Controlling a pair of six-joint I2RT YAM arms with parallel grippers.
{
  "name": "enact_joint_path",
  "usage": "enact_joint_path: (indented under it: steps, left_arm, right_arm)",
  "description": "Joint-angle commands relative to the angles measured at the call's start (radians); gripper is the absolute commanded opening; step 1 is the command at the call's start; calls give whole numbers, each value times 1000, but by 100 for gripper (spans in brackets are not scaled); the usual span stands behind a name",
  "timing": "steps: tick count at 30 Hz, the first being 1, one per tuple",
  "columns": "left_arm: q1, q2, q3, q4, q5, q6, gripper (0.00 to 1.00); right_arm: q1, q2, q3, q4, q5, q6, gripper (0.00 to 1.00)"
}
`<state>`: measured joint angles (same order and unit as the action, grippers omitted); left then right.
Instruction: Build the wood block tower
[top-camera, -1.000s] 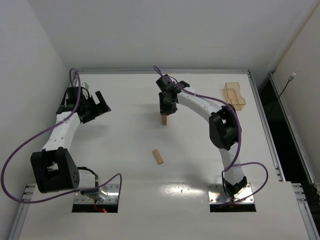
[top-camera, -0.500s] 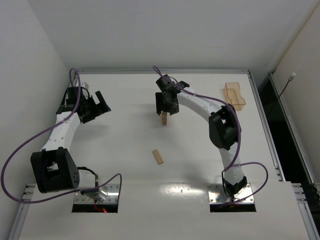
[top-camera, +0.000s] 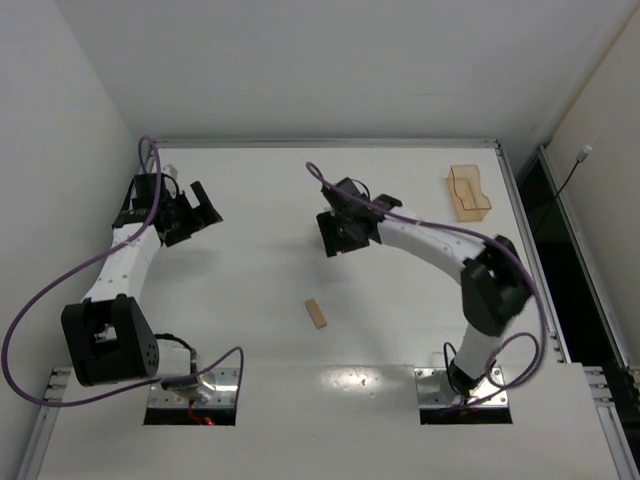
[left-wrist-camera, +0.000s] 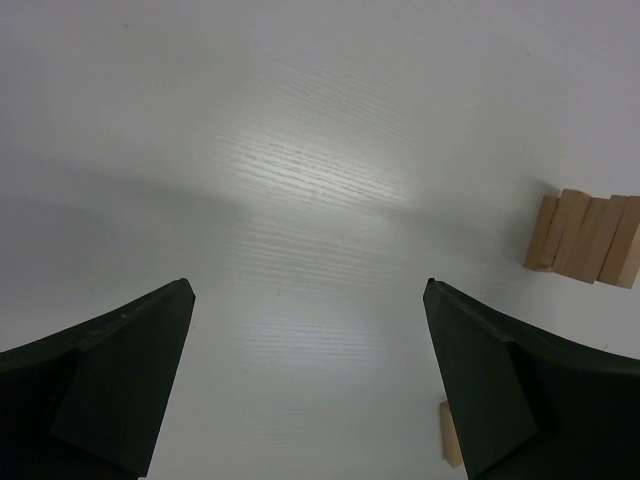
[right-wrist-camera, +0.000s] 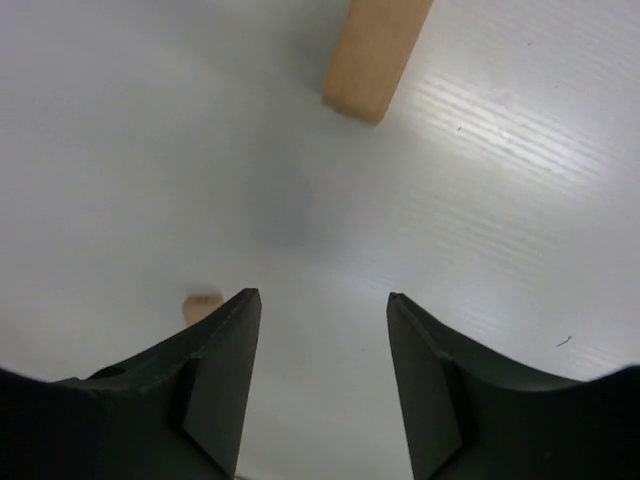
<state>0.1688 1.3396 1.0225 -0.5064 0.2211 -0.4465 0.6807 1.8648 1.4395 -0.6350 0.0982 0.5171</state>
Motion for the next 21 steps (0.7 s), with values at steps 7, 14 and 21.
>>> enact_joint_path:
  steps: [7,14,21]
  left_arm:
    - [-3,-31,27,23,26,-11,100]
    - [-3,-51,36,23,-5,-11,100]
    - [-3,-60,27,23,-16,-1,100]
  right_arm:
    - [197,-474,-448,293,-212,-377,42]
    - [269,-261,-375,227,-232,-284,41]
    - [393,-67,-209,126,-137,-275,41]
